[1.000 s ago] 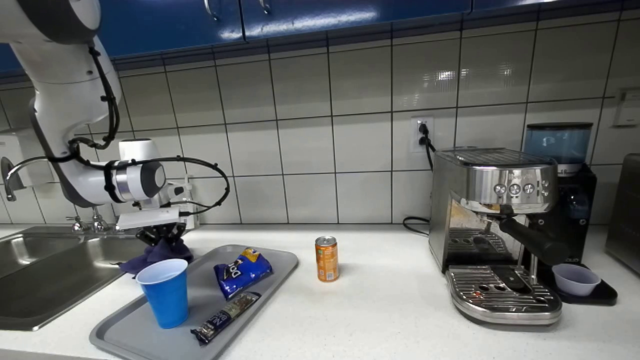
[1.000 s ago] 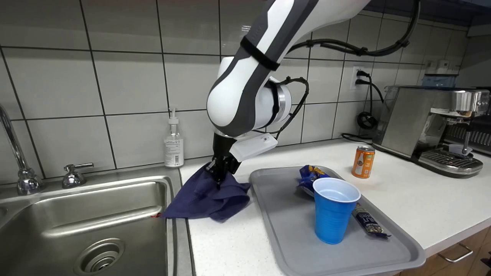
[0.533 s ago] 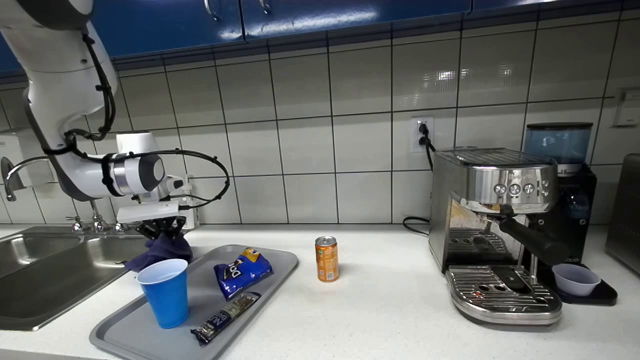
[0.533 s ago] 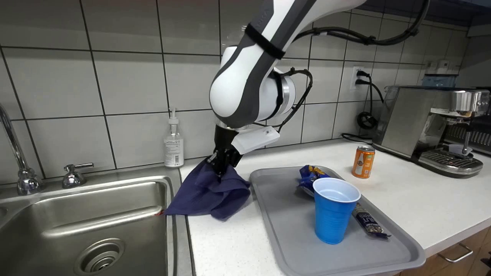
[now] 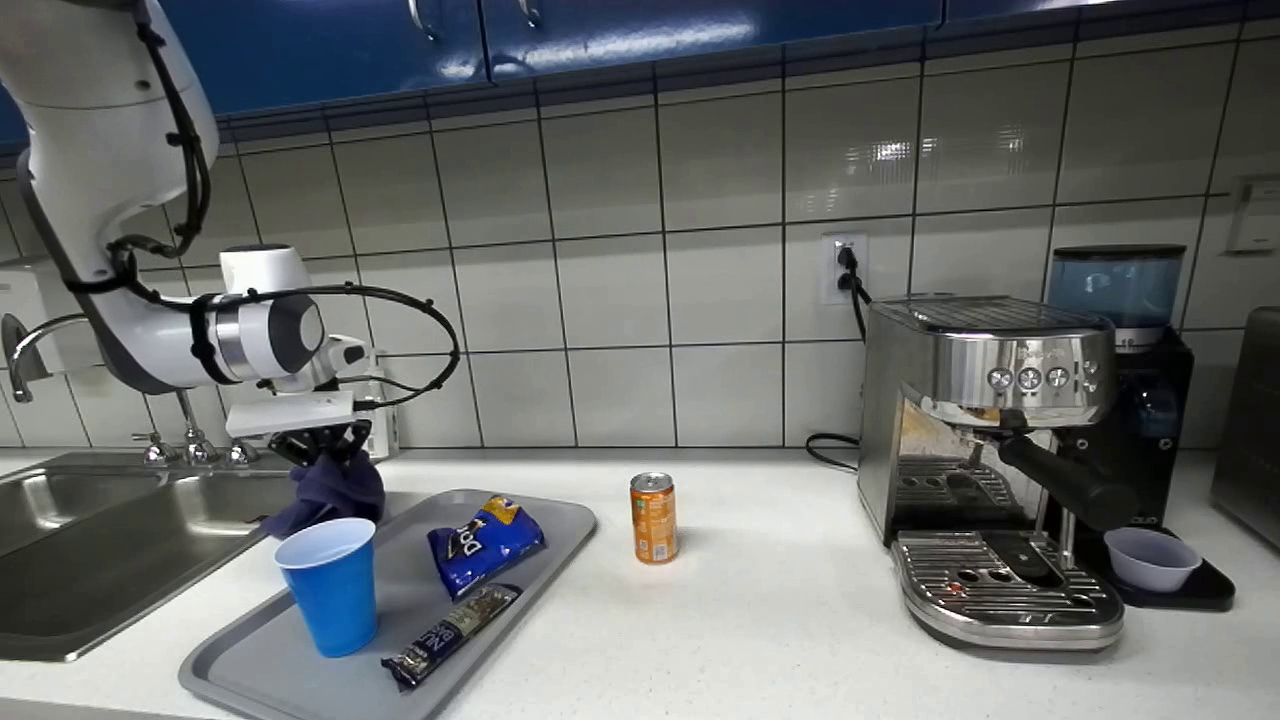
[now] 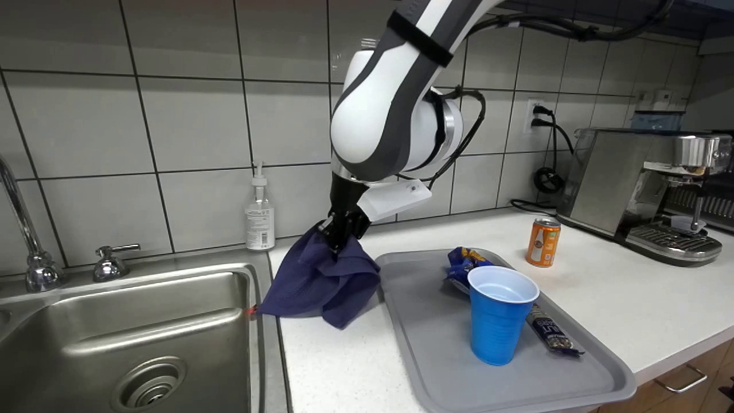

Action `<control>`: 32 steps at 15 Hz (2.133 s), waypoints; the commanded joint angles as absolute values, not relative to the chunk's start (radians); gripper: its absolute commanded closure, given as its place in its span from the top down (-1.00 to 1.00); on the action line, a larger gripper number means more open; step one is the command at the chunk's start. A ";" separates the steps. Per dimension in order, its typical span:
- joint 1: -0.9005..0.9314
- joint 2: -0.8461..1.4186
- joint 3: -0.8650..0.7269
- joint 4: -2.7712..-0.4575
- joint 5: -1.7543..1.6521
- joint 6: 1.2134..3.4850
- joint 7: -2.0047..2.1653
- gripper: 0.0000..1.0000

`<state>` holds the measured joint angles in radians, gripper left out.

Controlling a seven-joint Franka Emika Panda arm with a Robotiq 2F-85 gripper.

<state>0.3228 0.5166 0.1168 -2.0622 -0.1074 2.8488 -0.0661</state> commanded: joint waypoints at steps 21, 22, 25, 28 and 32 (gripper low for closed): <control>0.372 0.232 -0.107 -2.434 -0.133 3.032 0.154 -0.96; 0.374 0.231 -0.120 -2.439 -0.130 3.035 0.160 -0.96; 0.399 0.224 -0.174 -2.452 -0.136 3.037 0.188 -0.96; 0.429 0.216 -0.231 -2.467 -0.141 3.042 0.217 -0.96; 0.479 0.210 -0.307 -2.481 -0.145 3.047 0.248 -0.96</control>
<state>0.4329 0.2554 -0.2464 -2.4406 -0.1088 3.0357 0.1885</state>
